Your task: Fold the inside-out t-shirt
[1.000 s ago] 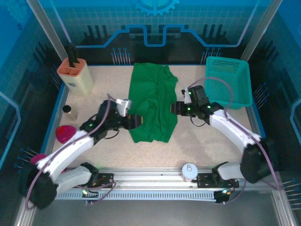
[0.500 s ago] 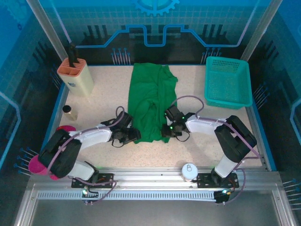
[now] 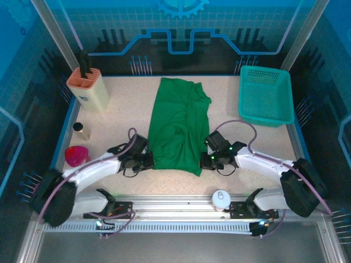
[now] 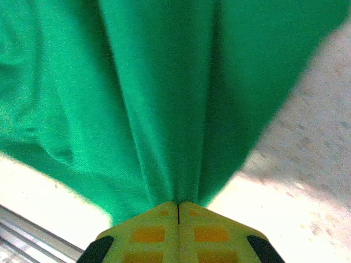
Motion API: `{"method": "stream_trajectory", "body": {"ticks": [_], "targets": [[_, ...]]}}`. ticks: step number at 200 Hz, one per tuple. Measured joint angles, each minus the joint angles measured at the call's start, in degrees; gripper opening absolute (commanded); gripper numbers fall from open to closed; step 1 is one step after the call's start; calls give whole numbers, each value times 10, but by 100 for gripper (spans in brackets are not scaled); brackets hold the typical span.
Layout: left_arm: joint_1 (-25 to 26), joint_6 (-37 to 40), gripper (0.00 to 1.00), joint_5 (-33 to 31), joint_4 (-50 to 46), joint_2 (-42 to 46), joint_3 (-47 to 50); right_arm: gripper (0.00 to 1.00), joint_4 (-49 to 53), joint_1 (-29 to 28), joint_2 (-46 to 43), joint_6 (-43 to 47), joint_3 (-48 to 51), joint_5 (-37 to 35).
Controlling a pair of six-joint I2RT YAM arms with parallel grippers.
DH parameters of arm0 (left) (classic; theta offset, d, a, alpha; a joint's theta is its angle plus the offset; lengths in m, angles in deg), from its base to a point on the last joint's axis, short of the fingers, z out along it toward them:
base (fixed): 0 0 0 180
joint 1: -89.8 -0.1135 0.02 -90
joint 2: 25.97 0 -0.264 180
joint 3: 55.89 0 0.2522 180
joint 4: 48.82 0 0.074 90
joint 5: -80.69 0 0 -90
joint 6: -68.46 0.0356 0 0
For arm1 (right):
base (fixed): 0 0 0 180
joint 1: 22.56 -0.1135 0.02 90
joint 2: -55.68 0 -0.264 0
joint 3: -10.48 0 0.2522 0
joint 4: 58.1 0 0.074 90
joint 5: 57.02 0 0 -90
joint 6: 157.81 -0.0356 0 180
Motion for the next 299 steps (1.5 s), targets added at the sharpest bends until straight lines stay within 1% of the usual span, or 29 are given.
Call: {"method": "stream_trajectory", "body": {"ticks": [9,26,36,39,46,50,60,75,87,98,114,130,145,162,170,176,182,189,195,201,208,228,240,248,252,257,267,278,299], "targets": [[0,0,0,-2,-26,56,10,16,11,1,-10,-7,12,-4],[2,-3,0,3,-64,143,29,32,37,2,-39,-18,35,-18],[7,-12,0,5,-82,176,41,38,54,3,-56,-23,43,-25],[9,-14,4,6,-85,183,44,40,57,3,-59,-21,43,-28],[13,-20,22,9,-93,196,53,41,67,2,-66,-19,43,-34],[14,-22,28,10,-97,202,57,41,71,2,-71,-15,43,-36],[16,-35,35,12,-110,209,65,41,81,2,-82,-1,39,-42],[16,-32,39,22,-115,207,62,42,79,2,-101,44,19,-40],[16,-20,46,30,-116,188,41,45,60,2,-105,94,-16,-24],[16,5,53,35,-113,158,7,47,28,0,-87,138,-57,-8],[17,48,56,36,-103,97,-66,50,-35,-2,-27,178,-122,7],[16,104,57,35,-65,23,-137,54,-111,-2,51,187,-162,14],[10,152,58,35,-23,-45,-184,54,-168,-2,118,185,-176,9],[1,199,58,25,11,-125,-225,53,-195,-2,183,185,-181,-6],[-2,219,58,18,26,-160,-239,51,-201,-2,212,184,-186,-8],[-4,232,58,14,36,-184,-249,45,-207,-2,230,182,-188,-10],[-7,244,58,13,49,-208,-255,36,-212,-2,246,179,-188,-11],[-11,256,58,11,64,-232,-260,22,-216,-2,258,174,-188,-13],[-14,264,57,11,78,-254,-263,12,-221,-2,265,169,-187,-15],[-17,272,57,11,90,-273,-265,5,-226,-2,268,164,-187,-16],[-23,277,56,11,102,-292,-266,0,-231,-1,269,158,-186,-16],[-38,301,56,9,128,-334,-266,0,-248,3,259,150,-181,-3],[-43,321,55,3,144,-346,-266,0,-251,8,238,147,-169,19],[-43,335,53,0,156,-353,-266,0,-252,14,220,145,-161,38],[-43,341,49,-2,162,-355,-266,0,-253,16,209,144,-156,46],[-43,347,40,-3,167,-356,-266,0,-254,20,197,144,-150,57],[-43,366,17,-7,176,-356,-266,0,-254,27,169,143,-139,75],[-43,380,0,-8,189,-356,-266,0,-254,35,135,141,-124,96],[-42,414,0,5,234,-347,-249,0,-250,52,84,141,-100,134]]}}
